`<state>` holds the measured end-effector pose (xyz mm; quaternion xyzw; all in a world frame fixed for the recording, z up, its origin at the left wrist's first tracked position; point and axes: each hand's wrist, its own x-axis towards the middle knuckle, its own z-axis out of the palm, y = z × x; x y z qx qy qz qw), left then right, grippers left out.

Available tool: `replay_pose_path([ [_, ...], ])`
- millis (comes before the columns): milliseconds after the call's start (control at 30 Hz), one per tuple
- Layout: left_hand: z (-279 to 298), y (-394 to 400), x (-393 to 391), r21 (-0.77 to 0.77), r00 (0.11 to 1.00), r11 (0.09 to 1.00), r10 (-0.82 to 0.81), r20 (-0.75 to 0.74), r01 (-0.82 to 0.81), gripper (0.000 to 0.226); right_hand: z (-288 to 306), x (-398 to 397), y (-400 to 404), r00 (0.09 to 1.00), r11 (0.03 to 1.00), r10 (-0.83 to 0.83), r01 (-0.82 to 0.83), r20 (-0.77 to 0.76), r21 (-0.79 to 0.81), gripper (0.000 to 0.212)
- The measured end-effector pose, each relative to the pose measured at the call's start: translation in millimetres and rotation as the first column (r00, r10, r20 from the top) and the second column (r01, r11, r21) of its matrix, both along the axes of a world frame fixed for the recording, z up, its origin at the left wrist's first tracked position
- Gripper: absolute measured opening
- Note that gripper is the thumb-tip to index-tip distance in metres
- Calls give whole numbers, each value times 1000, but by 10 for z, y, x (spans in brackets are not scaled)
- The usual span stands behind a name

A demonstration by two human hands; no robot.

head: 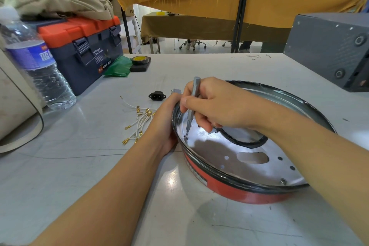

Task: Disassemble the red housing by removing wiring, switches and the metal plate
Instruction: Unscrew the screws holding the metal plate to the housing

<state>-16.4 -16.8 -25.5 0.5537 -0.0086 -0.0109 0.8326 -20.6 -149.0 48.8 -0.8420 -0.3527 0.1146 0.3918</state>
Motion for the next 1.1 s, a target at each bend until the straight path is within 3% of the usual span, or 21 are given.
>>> replay_pose_path([
  [234, -13, 11, 12, 57, 999, 998, 17, 40, -19, 39, -6, 18, -16, 1000, 999, 25, -25, 15, 30, 26],
  [367, 11, 4, -11, 74, 997, 996, -62, 51, 59, 57, -23, 29, -2, 999, 999, 18, -19, 29, 50, 39],
  [467, 34, 17, 1, 28, 999, 999, -28, -31, 28, 35, -18, 39, -2, 1000, 999, 13, -13, 14, 30, 36],
  [568, 78, 40, 13, 83, 998, 995, 64, -11, -63, 18, -11, 31, -3, 1000, 1000, 14, -14, -10, 6, 33],
  [668, 157, 88, -14, 187, 982, 964, 185, 48, -191, 23, -6, 22, -6, 999, 1000, 18, -18, -35, 0, 27],
  [734, 248, 129, -67, 417, 975, 883, 170, 145, -216, 24, -2, 25, -8, 999, 1000, 22, -22, -36, -5, 23],
  [768, 303, 160, -105, 557, 970, 800, 129, 204, -224, 24, -2, 33, -10, 999, 1000, 21, -21, -30, -9, 21],
  [868, 489, 272, -244, 863, 956, 451, -65, 286, -228, 15, 1, 49, -13, 1000, 1000, 22, -22, -5, -17, 15],
  [935, 593, 335, -324, 938, 966, 317, -169, 197, -136, 11, 2, 59, -20, 1000, 999, 28, -27, 6, -23, 11],
  [1102, 711, 342, -400, 985, 963, 174, -263, 57, -11, 10, 20, 90, -60, 998, 998, 63, -63, -3, -26, 18],
])
